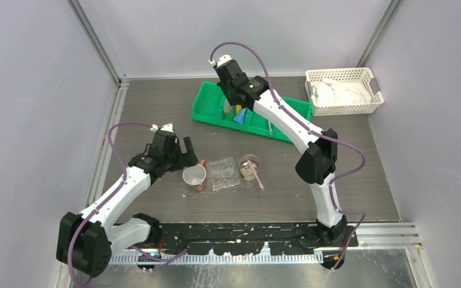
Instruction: Prepare toiletry sets of a toothbrush and toothpaste on the tray
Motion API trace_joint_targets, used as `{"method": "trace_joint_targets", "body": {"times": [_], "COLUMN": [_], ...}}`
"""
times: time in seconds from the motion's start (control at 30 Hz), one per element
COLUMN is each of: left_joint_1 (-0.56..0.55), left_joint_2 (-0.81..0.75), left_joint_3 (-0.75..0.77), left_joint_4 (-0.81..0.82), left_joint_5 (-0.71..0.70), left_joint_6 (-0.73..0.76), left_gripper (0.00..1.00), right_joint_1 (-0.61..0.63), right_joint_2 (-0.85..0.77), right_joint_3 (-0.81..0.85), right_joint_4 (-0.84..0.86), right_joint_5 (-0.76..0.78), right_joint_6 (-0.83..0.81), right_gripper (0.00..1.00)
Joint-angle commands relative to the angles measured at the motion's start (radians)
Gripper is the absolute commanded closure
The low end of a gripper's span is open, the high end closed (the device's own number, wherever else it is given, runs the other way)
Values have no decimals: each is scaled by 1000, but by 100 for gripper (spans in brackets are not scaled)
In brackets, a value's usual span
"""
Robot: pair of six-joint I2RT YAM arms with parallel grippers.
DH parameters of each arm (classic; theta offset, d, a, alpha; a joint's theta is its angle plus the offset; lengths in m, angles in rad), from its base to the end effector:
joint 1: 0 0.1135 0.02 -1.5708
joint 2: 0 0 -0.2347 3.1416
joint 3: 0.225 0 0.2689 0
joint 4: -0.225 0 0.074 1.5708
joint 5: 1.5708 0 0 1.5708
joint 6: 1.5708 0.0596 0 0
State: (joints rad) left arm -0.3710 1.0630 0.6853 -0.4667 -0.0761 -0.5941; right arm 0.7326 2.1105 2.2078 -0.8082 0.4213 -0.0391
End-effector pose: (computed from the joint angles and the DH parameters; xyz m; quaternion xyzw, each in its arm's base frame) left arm 0.2442 -0.0901 0.1779 -0.1174 0.9268 -0.1332 0.3310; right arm 0.3828 0.3116 0.3162 -0.2538 0.8563 -0.0402 0.4479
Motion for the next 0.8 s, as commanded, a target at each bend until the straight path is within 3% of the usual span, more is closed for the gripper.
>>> {"method": "trace_joint_targets", "body": {"times": [0.0, 0.27, 0.3, 0.37, 0.5, 0.67, 0.77], "left_joint_1": [6, 6, 6, 6, 6, 5, 6], "left_joint_2": [-5, 3, 4, 6, 6, 6, 5], "left_joint_3": [5, 17, 18, 20, 18, 13, 10], "left_joint_4": [17, 10, 11, 10, 12, 19, 20], "left_joint_5": [15, 11, 12, 12, 14, 18, 18], "left_joint_6": [5, 10, 11, 10, 8, 5, 5], "left_gripper": [0, 0, 0, 0, 0, 0, 0], "right_joint_1": [-29, -85, -87, -93, -105, -114, -120], "right_joint_2": [6, 80, 89, 94, 82, 79, 79], "right_joint_3": [72, 47, 45, 30, -5, -6, -13], "right_joint_4": [-15, -13, -14, -8, 12, 16, 26], "right_joint_5": [-20, -85, -86, -92, -102, -110, -136], "right_joint_6": [38, 93, 97, 104, 114, 120, 123], "right_gripper": [99, 98, 94, 76, 62, 61, 66]}}
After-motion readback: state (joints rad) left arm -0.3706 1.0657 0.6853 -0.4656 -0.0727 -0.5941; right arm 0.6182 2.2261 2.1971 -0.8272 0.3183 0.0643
